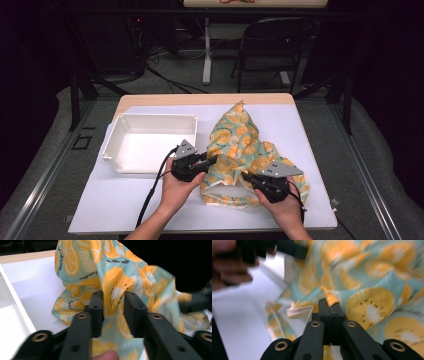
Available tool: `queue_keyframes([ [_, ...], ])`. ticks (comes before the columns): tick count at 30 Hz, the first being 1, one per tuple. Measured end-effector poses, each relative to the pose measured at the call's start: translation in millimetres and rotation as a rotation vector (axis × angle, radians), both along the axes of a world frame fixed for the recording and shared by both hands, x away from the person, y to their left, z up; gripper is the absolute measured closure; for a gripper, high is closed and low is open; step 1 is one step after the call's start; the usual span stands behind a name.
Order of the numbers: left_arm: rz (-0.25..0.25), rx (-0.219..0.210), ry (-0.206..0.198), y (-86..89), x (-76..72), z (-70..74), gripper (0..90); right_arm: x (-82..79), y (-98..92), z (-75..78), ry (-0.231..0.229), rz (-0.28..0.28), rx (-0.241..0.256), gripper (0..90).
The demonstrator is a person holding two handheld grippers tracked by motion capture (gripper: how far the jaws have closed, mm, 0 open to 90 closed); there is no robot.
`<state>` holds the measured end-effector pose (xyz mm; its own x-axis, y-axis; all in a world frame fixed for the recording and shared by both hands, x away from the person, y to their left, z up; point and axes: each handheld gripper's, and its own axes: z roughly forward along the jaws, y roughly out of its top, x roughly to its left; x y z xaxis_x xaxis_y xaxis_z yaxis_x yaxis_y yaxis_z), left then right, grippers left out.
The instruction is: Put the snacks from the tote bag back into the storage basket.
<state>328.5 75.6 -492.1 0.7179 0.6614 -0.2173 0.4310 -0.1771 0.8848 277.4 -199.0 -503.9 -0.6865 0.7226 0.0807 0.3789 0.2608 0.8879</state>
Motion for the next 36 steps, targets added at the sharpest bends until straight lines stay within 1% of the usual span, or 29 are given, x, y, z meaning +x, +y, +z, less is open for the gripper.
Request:
queue_keyframes([
  [1, -0.010, 0.007, -0.003, 1.7, -0.8, 1.4, 64.1, 1.7, -3.9, 6.5, -0.028, -0.015, 0.023, 90.0],
  [2, -0.007, 0.003, -0.014, 2.3, -1.9, 2.0, 60.0, 3.7, -6.7, 12.1, -0.048, -0.029, 0.036, 90.0],
  [4, 0.005, -0.004, -0.021, 4.9, -4.0, 3.6, 55.1, 9.6, -10.9, 22.6, -0.068, -0.045, 0.072, 90.0],
  [7, 0.023, -0.005, -0.015, 7.1, -5.7, 3.4, 48.9, 18.8, -12.5, 35.0, -0.104, -0.063, 0.086, 90.0],
  [8, 0.020, -0.006, -0.015, 7.2, -6.6, 2.7, 47.7, 21.9, -12.7, 38.8, -0.117, -0.069, 0.081, 90.0],
  [10, 0.009, -0.007, -0.009, 6.3, -8.8, 1.3, 46.5, 28.8, -12.0, 44.8, -0.139, -0.080, 0.085, 90.0],
  [11, 0.001, 0.004, -0.014, 5.4, -9.2, 0.1, 44.9, 32.9, -11.9, 47.0, -0.147, -0.085, 0.087, 90.0],
  [12, -0.003, 0.003, -0.009, 3.5, -10.0, -1.3, 43.0, 37.0, -12.4, 49.0, -0.149, -0.089, 0.093, 90.0],
  [14, -0.014, 0.015, -0.017, 0.2, -10.6, -4.0, 40.5, 44.2, -12.9, 51.6, -0.152, -0.101, 0.108, 90.0],
  [15, -0.016, 0.028, -0.019, -3.2, -10.7, -6.4, 39.1, 48.2, -13.9, 53.2, -0.155, -0.105, 0.104, 90.0],
  [17, -0.014, 0.050, -0.018, -8.9, -9.9, -9.8, 35.4, 56.3, -16.1, 56.3, -0.160, -0.115, 0.119, 90.0],
  [18, -0.013, 0.071, -0.010, -13.1, -8.4, -11.8, 34.0, 58.8, -16.9, 57.5, -0.161, -0.116, 0.125, 90.0],
  [20, -0.010, 0.093, 0.010, -20.8, -5.1, -14.4, 32.6, 65.4, -19.8, 61.2, -0.163, -0.119, 0.139, 90.0],
  [21, -0.003, 0.107, 0.008, -24.5, -3.4, -15.0, 33.0, 68.0, -20.7, 62.6, -0.165, -0.119, 0.151, 90.0],
  [23, 0.008, 0.118, 0.008, -30.8, 0.1, -14.6, 34.4, 72.4, -22.9, 65.0, -0.169, -0.121, 0.161, 90.0],
  [24, 0.018, 0.113, 0.005, -34.7, 2.0, -14.0, 35.5, 74.4, -24.2, 65.6, -0.169, -0.125, 0.168, 90.0],
  [25, 0.018, 0.118, -0.002, -36.4, 3.4, -13.2, 38.3, 77.1, -26.2, 65.5, -0.164, -0.132, 0.174, 90.0],
  [27, 0.028, 0.120, -0.018, -40.8, 5.3, -11.7, 41.1, 80.7, -30.0, 63.8, -0.157, -0.149, 0.180, 90.0],
  [28, 0.029, 0.118, -0.029, -41.7, 6.0, -11.3, 43.3, 82.5, -32.7, 62.3, -0.149, -0.157, 0.181, 90.0],
  [29, 0.016, 0.115, -0.029, -42.6, 6.9, -10.6, 45.4, 83.6, -34.2, 60.9, -0.143, -0.163, 0.187, 90.0],
  [32, -0.013, 0.104, -0.044, -43.2, 8.0, -10.4, 55.8, 86.0, -38.7, 54.5, -0.133, -0.177, 0.184, 90.0],
  [34, -0.052, 0.089, -0.030, -41.7, 8.1, -10.0, 67.7, 86.9, -39.6, 50.3, -0.126, -0.173, 0.175, 90.0],
  [36, -0.080, 0.085, -0.022, -41.9, 7.5, -10.4, 80.7, 87.2, -39.2, 46.4, -0.124, -0.166, 0.167, 90.0],
])
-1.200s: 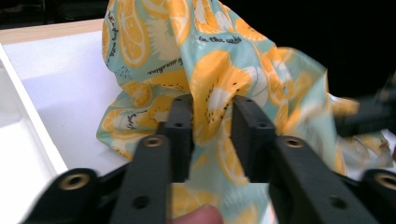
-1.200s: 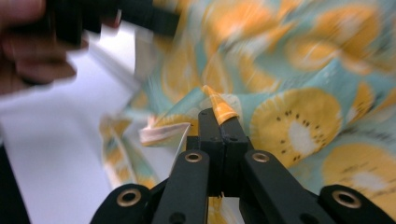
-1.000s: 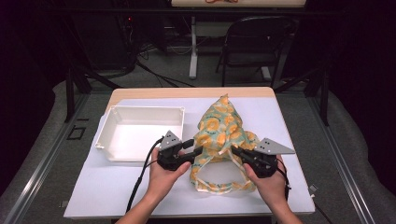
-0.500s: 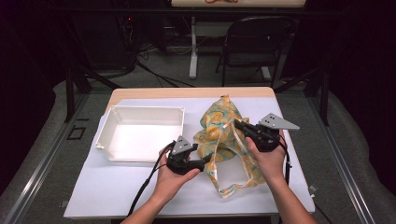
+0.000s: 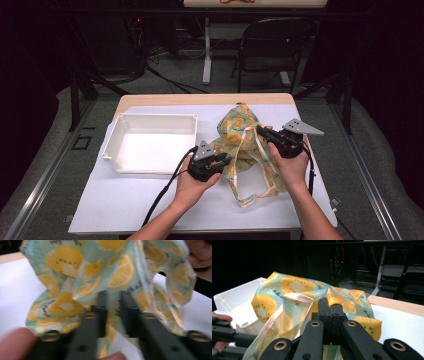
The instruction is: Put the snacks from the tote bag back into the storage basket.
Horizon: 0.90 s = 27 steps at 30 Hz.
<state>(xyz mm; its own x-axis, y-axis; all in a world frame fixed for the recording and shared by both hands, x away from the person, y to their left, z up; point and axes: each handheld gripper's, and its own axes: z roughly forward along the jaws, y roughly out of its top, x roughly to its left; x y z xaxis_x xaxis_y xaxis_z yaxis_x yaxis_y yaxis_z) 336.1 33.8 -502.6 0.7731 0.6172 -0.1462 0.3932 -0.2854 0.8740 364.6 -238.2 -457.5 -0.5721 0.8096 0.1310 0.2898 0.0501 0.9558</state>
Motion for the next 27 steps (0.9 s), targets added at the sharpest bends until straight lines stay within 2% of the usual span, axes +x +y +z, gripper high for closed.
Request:
queue_keyframes([
  [2, -0.037, 0.003, -0.002, 0.1, -1.6, 0.0, 90.0, 0.1, 0.2, -3.0, -0.002, 0.002, -0.009, 90.0],
  [6, -0.062, 0.026, -0.030, -0.6, -6.3, 0.8, 90.0, 2.0, -3.9, -5.3, -0.008, -0.011, -0.019, 90.0],
  [9, -0.031, 0.014, -0.031, 3.8, -4.9, 3.1, 90.0, 7.1, -11.4, -10.8, -0.006, -0.049, -0.012, 90.0],
  [11, 0.001, -0.020, -0.013, 7.7, -2.1, 3.7, 90.0, 11.3, -16.5, -17.5, 0.018, -0.070, -0.020, 90.0],
  [13, -0.006, -0.044, 0.011, 9.5, 0.0, 2.8, 84.7, 15.7, -20.2, -25.2, 0.038, -0.091, -0.035, 90.0],
  [17, -0.013, -0.042, 0.017, 7.6, 0.0, -2.1, 69.7, 26.8, -30.6, -39.1, 0.096, -0.164, -0.077, 90.0],
  [23, -0.001, -0.035, 0.025, 6.1, 1.5, -5.8, 64.8, 34.0, -50.7, -55.6, 0.174, -0.247, -0.061, 90.0],
  [25, 0.000, -0.033, 0.025, 6.9, 1.9, -5.2, 64.2, 31.3, -53.4, -55.1, 0.168, -0.250, -0.051, 82.3],
  [27, 0.005, -0.035, 0.023, 7.6, 1.7, -4.8, 64.0, 25.3, -53.9, -50.1, 0.151, -0.245, -0.054, 70.7],
])
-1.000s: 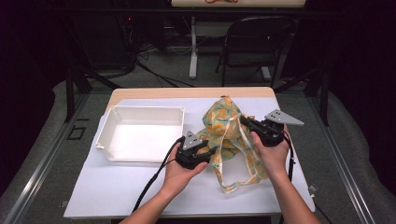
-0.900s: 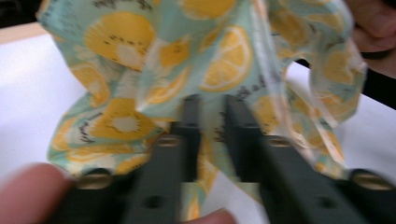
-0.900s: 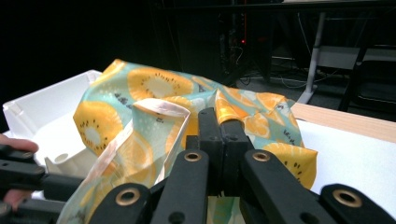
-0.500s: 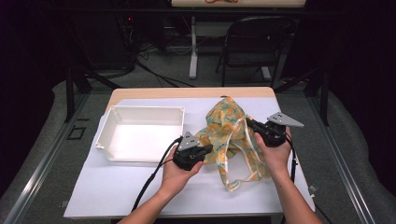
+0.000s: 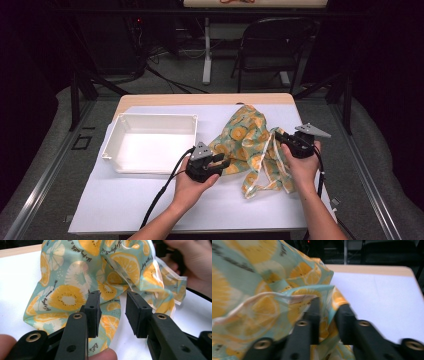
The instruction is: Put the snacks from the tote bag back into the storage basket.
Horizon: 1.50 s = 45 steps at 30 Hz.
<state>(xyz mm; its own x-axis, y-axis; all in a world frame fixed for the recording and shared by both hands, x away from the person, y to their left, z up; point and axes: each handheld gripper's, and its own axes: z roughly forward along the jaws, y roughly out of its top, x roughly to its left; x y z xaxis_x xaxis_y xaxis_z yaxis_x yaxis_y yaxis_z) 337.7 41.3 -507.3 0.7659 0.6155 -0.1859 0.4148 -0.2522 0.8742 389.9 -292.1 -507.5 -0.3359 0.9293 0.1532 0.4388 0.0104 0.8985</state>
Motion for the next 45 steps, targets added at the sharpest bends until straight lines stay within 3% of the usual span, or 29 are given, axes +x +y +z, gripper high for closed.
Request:
queue_keyframes([
  [4, 0.006, -0.004, -0.001, 0.7, 0.0, 0.6, 63.9, -19.4, 0.0, 14.8, -0.064, 0.002, -0.018, 54.9],
  [8, -0.002, -0.012, 0.014, -1.7, 2.4, -2.2, 62.3, -38.1, -3.2, 24.8, -0.099, -0.003, -0.026, 47.0],
  [11, -0.032, -0.052, -0.001, -5.4, 2.4, -4.8, 56.6, -45.9, -4.5, 26.5, -0.080, 0.029, 0.014, 40.8],
  [12, -0.020, -0.066, -0.032, -8.3, 1.1, -5.3, 54.6, -47.6, -3.1, 25.9, -0.067, 0.042, 0.019, 38.4],
  [13, -0.040, -0.068, -0.043, -10.2, 0.7, -5.1, 52.7, -48.6, -1.4, 24.7, -0.050, 0.059, 0.009, 34.5],
  [14, -0.026, -0.058, -0.064, -14.1, -0.2, -5.1, 51.1, -49.6, 0.6, 23.1, -0.041, 0.066, -0.008, 31.3],
  [15, -0.042, -0.054, -0.064, -16.6, 0.5, -5.0, 49.1, -50.4, 2.7, 21.3, -0.032, 0.068, -0.020, 29.9],
  [19, -0.011, -0.045, -0.075, -28.4, 2.1, -6.9, 42.1, -45.4, 10.7, 16.6, -0.013, 0.105, -0.035, 26.0],
  [21, -0.038, -0.039, -0.083, -33.4, 5.0, -7.6, 41.2, -39.4, 14.8, 11.8, 0.007, 0.108, -0.050, 26.4],
  [22, -0.016, -0.027, -0.097, -37.6, 5.9, -8.4, 40.0, -36.9, 16.0, 9.8, 0.022, 0.115, -0.052, 27.6],
  [23, -0.036, -0.015, -0.091, -39.5, 8.9, -8.1, 38.9, -34.4, 17.5, 7.8, 0.033, 0.131, -0.049, 30.8],
  [28, -0.021, -0.004, -0.068, -50.4, 19.5, -5.6, 34.4, -30.9, 24.7, 2.6, 0.043, 0.223, -0.056, 66.5],
  [32, 0.002, -0.047, -0.056, -58.0, 22.3, -4.8, 35.4, -30.9, 22.9, 3.9, 0.043, 0.245, -0.020, 84.4],
  [36, 0.056, -0.085, -0.077, -64.3, 19.6, -2.3, 49.4, -35.7, 21.7, 10.2, -0.007, 0.256, 0.014, 88.7],
  [38, 0.069, -0.125, -0.039, -61.6, 20.4, -1.0, 68.2, -38.5, 21.5, 15.1, -0.039, 0.256, 0.020, 89.1],
  [39, 0.099, -0.146, -0.037, -59.9, 19.3, -0.9, 73.9, -39.7, 21.8, 16.9, -0.055, 0.250, 0.028, 89.2],
  [41, 0.086, -0.160, -0.018, -53.5, 19.0, 0.1, 87.1, -40.4, 20.4, 20.7, -0.074, 0.243, 0.019, 89.2],
  [45, 0.104, -0.117, -0.030, -38.6, 19.3, 9.0, 89.7, -39.8, 17.2, 27.1, -0.110, 0.210, 0.022, 89.3],
])
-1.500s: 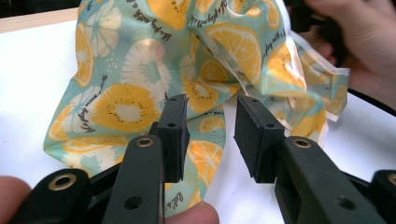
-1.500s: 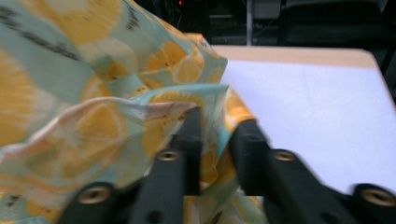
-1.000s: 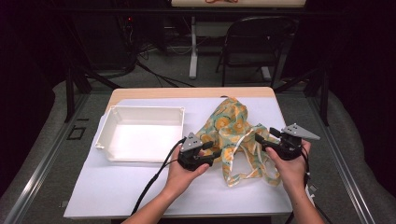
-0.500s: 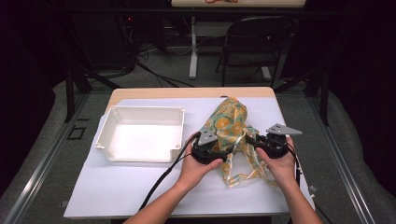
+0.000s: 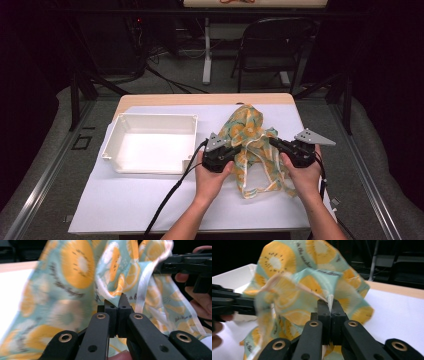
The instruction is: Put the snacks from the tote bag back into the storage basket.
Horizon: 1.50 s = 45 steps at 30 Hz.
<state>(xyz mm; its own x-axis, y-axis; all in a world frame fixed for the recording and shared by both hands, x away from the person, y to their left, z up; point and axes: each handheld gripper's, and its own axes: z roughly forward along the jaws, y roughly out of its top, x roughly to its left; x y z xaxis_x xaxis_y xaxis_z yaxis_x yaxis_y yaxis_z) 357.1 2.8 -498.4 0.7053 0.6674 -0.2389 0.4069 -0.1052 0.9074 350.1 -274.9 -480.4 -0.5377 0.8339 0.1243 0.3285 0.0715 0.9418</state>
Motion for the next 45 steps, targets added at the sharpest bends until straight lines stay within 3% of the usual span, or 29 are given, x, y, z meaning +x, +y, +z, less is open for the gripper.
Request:
queue_keyframes([
  [8, 0.039, -0.004, 0.000, 29.3, 10.6, 14.6, 89.8, 12.6, 7.2, 17.9, -0.048, -0.006, -0.006, 89.2],
  [12, 0.051, -0.003, -0.006, 41.7, 14.8, 23.4, 89.7, 22.4, 20.5, 27.6, -0.082, 0.001, -0.051, 89.2],
  [17, 0.080, -0.006, -0.004, 52.3, 20.1, 30.5, 88.8, 32.2, 30.1, 30.3, -0.086, -0.005, -0.078, 89.2],
  [20, 0.120, -0.009, 0.001, 59.5, 24.2, 31.4, 86.2, 37.3, 29.3, 27.5, -0.081, -0.038, -0.075, 89.3],
  [25, 0.136, -0.017, 0.025, 71.1, 28.0, 28.6, 86.6, 46.8, 9.1, 23.1, -0.042, -0.120, -0.025, 89.5],
  [28, 0.132, -0.001, 0.039, 70.3, 29.7, 24.5, 83.8, 47.1, 3.1, 20.0, -0.023, -0.110, 0.001, 89.4],
  [30, 0.138, 0.002, 0.062, 66.1, 32.9, 20.1, 76.1, 46.1, 3.8, 18.1, -0.026, -0.086, 0.017, 89.2],
  [33, 0.132, 0.048, 0.095, 57.3, 37.5, 13.0, 66.1, 44.4, 4.8, 18.0, -0.032, -0.070, 0.020, 89.0],
  [37, 0.066, 0.080, 0.107, 44.0, 38.3, 6.1, 54.3, 42.7, 3.1, 19.3, -0.034, -0.061, 0.044, 88.9],
  [42, -0.001, 0.039, 0.079, 35.8, 32.1, 3.8, 47.3, 40.8, 2.8, 19.3, -0.032, -0.051, 0.053, 88.6],
  [45, -0.020, 0.047, 0.039, 30.6, 28.7, 3.9, 45.5, 39.4, 5.1, 18.3, -0.029, -0.042, 0.056, 88.5],
])
